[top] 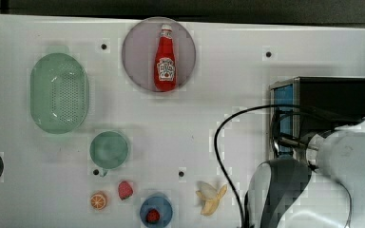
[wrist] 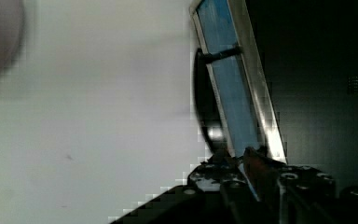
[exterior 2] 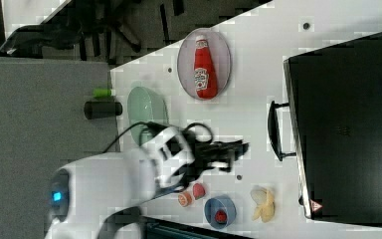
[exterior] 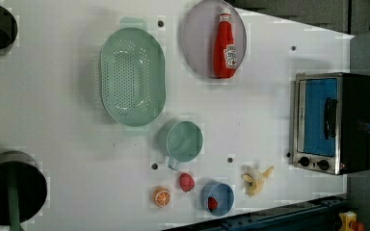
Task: Flap open oven.
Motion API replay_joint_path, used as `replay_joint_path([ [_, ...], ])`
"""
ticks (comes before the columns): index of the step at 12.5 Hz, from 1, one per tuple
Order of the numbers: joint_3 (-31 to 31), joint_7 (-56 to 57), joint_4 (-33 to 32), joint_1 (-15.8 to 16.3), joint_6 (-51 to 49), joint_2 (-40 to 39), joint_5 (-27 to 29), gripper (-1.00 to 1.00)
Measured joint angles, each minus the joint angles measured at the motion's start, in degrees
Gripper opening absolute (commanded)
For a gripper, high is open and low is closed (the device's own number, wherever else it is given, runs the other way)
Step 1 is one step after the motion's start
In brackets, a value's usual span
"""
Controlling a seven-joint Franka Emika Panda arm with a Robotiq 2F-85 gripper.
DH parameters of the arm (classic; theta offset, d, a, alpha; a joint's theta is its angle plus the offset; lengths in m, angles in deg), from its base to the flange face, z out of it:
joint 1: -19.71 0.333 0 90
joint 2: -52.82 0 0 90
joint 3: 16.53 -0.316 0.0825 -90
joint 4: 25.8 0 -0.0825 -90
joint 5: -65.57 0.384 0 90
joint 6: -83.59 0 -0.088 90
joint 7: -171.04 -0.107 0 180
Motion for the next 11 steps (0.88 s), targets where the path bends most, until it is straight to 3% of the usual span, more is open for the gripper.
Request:
replay_joint_path([
  [6,2.6,9.3,-1.7,0.3,10.6,-10.8,-1.3,-0.65],
  [11,2.1,10.1,-2.4,0.2,13.9,-13.3,-1.2,-0.65],
])
